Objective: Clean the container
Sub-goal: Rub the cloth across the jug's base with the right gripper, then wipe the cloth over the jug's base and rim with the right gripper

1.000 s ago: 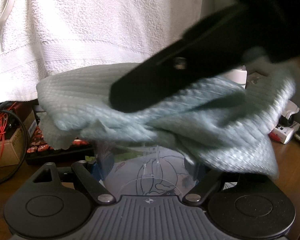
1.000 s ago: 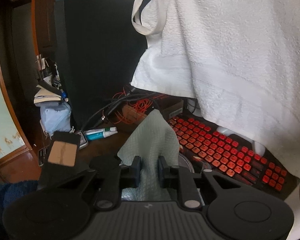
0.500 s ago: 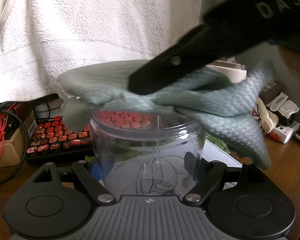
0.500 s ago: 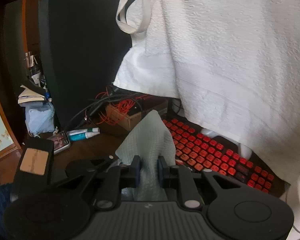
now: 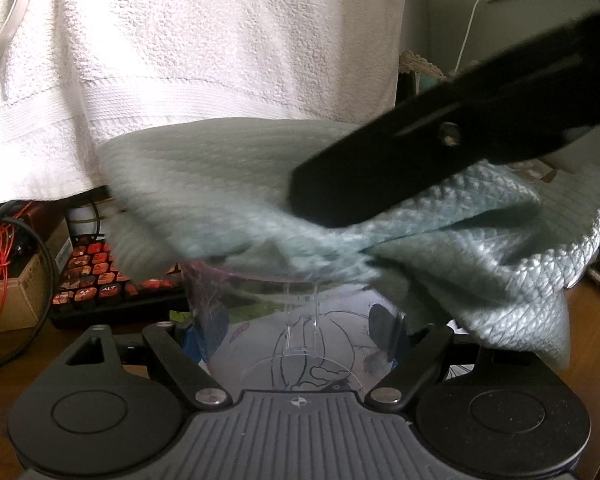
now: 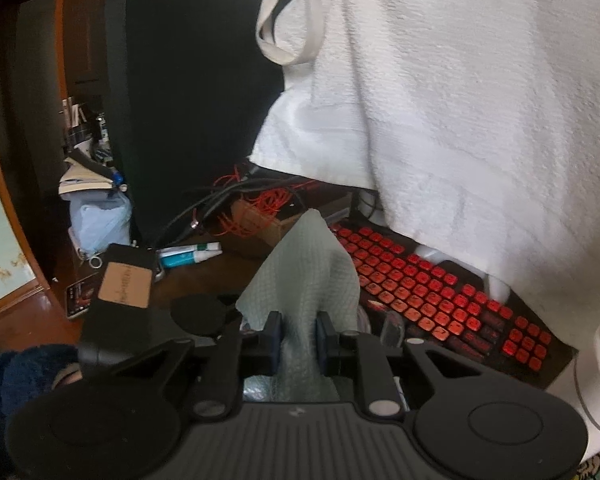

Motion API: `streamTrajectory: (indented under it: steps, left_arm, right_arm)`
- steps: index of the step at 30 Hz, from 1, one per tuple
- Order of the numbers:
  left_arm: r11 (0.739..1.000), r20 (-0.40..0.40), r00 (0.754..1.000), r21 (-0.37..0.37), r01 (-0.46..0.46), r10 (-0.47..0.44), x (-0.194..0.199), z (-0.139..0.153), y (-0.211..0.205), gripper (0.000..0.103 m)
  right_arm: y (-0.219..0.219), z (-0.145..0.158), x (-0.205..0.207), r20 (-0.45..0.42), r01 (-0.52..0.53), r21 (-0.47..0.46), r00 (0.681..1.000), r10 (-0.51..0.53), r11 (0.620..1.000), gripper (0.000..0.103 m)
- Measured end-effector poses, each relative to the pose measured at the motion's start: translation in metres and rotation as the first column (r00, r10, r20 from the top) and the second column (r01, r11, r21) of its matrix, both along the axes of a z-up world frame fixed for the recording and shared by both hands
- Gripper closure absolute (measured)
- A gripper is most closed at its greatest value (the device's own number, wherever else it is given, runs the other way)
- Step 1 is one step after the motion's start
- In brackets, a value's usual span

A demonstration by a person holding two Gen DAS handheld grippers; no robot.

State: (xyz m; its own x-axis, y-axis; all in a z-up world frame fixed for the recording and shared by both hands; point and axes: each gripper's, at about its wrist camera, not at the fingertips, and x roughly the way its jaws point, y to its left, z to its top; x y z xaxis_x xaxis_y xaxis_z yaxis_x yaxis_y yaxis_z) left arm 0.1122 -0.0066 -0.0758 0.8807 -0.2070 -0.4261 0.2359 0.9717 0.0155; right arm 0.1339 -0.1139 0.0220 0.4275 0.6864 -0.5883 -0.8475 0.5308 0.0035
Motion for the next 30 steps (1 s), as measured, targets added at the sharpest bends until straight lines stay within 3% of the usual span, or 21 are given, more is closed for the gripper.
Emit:
streamTrajectory:
  steps: [17, 30]
  left_arm:
    - [1.000, -0.001, 1.000, -0.002, -0.008, 0.008, -0.002, 0.001, 0.000, 0.020]
    - [1.000, -0.002, 1.000, -0.002, -0.004, 0.004, 0.000, 0.001, 0.001, 0.020]
  right_arm:
    - [0.015, -0.003, 0.025, -0.021, -0.020, 0.043, 1.000, 0.021, 0.999, 0.087]
    - [-0.003, 0.000, 0.010, 0.006, 0.039, -0.010, 0.999, -0.039, 0.999, 0.086]
